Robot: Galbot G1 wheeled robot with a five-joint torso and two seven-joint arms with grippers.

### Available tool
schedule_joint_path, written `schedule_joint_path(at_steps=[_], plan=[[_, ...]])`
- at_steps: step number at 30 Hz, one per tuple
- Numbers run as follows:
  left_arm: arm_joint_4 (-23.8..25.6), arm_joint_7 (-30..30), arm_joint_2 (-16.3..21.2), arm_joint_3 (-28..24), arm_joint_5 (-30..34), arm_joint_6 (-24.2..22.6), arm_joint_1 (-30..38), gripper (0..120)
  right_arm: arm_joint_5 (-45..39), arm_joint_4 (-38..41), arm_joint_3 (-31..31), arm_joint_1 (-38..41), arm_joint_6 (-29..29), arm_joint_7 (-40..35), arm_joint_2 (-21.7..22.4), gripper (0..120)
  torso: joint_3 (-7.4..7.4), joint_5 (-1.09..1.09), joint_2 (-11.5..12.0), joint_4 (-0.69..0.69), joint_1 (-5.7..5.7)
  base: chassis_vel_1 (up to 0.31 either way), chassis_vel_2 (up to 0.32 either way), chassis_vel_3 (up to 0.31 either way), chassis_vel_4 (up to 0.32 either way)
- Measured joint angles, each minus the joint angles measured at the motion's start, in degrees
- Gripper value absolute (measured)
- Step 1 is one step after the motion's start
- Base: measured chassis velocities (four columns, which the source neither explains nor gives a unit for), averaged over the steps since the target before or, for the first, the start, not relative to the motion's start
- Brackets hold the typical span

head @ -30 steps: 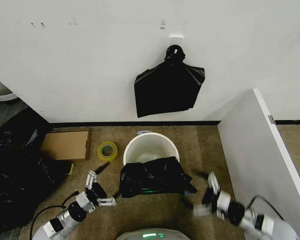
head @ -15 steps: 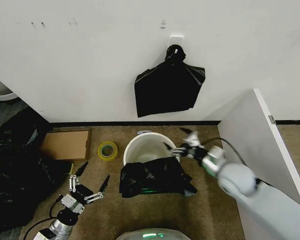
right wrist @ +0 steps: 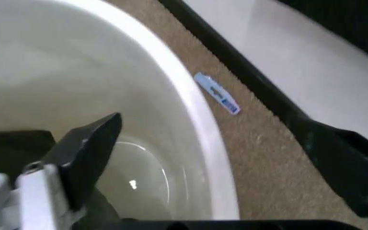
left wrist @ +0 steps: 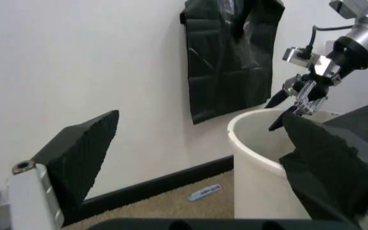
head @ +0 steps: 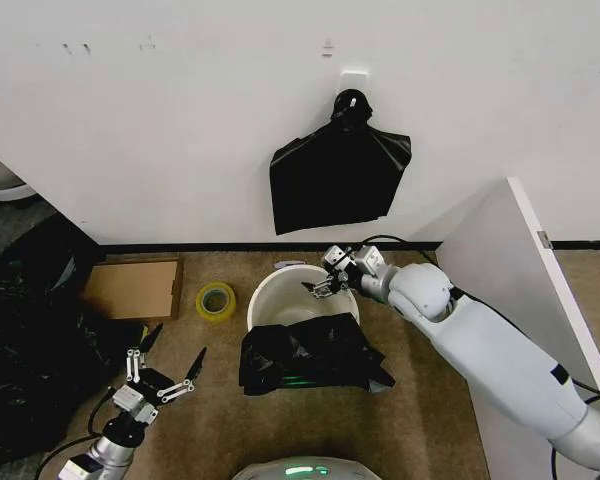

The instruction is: Place the garbage bag over the trash bin.

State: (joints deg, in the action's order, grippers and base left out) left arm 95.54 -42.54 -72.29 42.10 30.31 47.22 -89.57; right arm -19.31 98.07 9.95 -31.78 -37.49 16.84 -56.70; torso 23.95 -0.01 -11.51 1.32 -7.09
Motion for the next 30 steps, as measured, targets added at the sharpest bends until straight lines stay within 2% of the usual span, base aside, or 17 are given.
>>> schedule_joint_path(at_steps=[1, 4, 6, 7, 8, 15, 16, 21, 23, 25, 29, 30], plan=[[0.0, 0.0, 0.0, 0.0, 0.0, 0.0, 0.0, 100, 0.0, 0.0, 0.0, 0.0, 0.0, 0.0, 0.0, 93, 0.0, 0.0, 0.0, 0.0, 0.0, 0.0, 0.0, 0.0, 0.0], [-0.09, 0.72, 0.22, -0.31, -0.62, 0.0, 0.34, 100, -0.79, -0.59, -0.89, -0.61, -0.6, 0.11, -0.07, 79, 0.0, 0.0, 0.0, 0.01, 0.0, 0.0, 0.0, 0.0, 0.0], [-0.21, 0.91, 0.27, -0.32, -0.78, 0.0, 0.38, 100, -1.34, -0.62, -1.19, -0.81, -0.77, 0.11, 0.06, 73, 0.0, 0.0, 0.0, 0.0, 0.0, 0.0, 0.0, 0.0, 0.0], [-0.34, 1.08, 0.29, -0.34, -0.91, -0.01, 0.37, 100, -1.68, -0.65, -1.42, -1.0, -0.88, 0.11, 0.23, 66, 0.0, 0.0, 0.0, 0.0, 0.0, 0.0, 0.0, 0.0, 0.0], [-0.34, 1.08, 0.29, -0.34, -0.91, -0.01, 0.37, 100, -1.68, -0.65, -1.42, -1.0, -0.88, 0.11, 0.23, 66, 0.0, 0.0, 0.0, 0.0, 0.0, 0.0, 0.0, 0.0, 0.0], [-0.28, 1.91, 0.3, -0.32, -1.15, -0.03, 0.15, 100, -3.11, -0.71, -1.83, -1.73, -1.08, -0.64, 0.8, 39, 0.0, 0.0, 0.0, -0.01, 0.01, 0.0, 0.0, 0.0, 0.0], [-0.28, 1.91, 0.3, -0.32, -1.15, -0.03, 0.15, 100, -3.11, -0.71, -1.83, -1.73, -1.08, -0.64, 0.8, 39, 0.0, 0.0, 0.0, -0.01, 0.01, 0.0, 0.0, 0.0, 0.0], [-0.15, 2.24, 0.28, -0.24, -1.19, -0.05, 0.15, 100, -5.36, 0.26, -1.83, -2.62, -1.41, -2.29, 1.52, 19, 0.0, 0.01, 0.0, 0.0, 0.01, 0.0, 0.0, 0.0, 0.0], [-0.05, 2.33, 0.27, -0.22, -1.19, -0.06, 0.14, 100, -8.86, 1.58, -1.92, -3.67, -2.37, -5.59, 2.0, 7, 0.0, 0.0, 0.0, -0.01, 0.01, 0.0, 0.0, 0.0, 0.0], [0.01, 2.37, 0.26, -0.21, -1.19, -0.06, 0.14, 100, -10.48, 2.17, -1.92, -4.03, -2.98, -7.37, 2.13, 6, 0.0, 0.01, 0.0, 0.0, 0.01, 0.0, 0.0, 0.0, 0.0], [0.16, 2.54, 0.31, -0.15, -1.17, -0.08, 0.16, 100, -19.78, 5.49, -1.78, -5.99, -4.46, -19.17, 2.89, 2, -0.01, 0.01, 0.0, 0.0, 0.01, 0.0, 0.0, 0.0, 0.0], [0.16, 2.54, 0.31, -0.15, -1.17, -0.08, 0.16, 100, -19.78, 5.49, -1.78, -5.99, -4.46, -19.17, 2.89, 2, -0.01, 0.01, 0.0, 0.0, 0.01, 0.0, 0.0, 0.0, 0.0]])
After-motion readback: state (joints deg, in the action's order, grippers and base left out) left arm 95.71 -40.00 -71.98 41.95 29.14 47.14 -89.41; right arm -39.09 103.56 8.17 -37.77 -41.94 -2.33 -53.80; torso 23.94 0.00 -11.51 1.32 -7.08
